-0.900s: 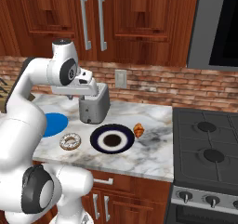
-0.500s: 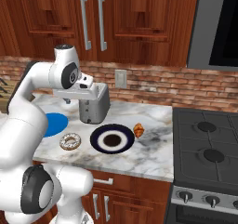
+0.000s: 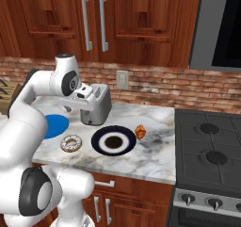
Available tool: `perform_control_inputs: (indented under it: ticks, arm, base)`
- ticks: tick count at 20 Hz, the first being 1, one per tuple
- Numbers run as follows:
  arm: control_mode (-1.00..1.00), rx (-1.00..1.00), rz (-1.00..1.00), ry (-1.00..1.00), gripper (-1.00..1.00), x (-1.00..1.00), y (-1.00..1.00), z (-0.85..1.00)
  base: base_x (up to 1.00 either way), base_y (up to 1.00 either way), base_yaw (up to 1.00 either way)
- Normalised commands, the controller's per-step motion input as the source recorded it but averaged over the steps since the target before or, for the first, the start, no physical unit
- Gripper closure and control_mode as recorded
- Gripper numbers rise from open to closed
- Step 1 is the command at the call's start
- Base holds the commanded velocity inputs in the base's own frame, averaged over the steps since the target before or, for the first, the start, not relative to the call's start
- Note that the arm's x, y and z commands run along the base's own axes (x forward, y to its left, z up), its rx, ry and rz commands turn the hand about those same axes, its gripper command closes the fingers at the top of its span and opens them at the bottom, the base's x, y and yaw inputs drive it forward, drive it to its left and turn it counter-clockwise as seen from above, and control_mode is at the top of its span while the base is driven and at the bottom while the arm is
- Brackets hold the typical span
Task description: Place the pastries on the plates.
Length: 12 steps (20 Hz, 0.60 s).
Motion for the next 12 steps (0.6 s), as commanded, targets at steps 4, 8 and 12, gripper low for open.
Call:
perform_control_inputs:
  ticks: [4, 8, 12]
  arm:
    - [-1.00, 0.02, -0.33, 0.25, -1.00, 0.00, 0.13, -0.38]
    - [-1.00, 0.05, -0.25, 0.14, -1.00, 0.00, 0.16, -0.35]
    - [-1.00, 0.04, -0.13, 0.01, -1.00, 0.00, 0.29, -0.36]
  base:
    - [0.00, 0.00, 0.00]
    - [0.00, 0.00, 0.00]
    - [0.00, 0.00, 0.00]
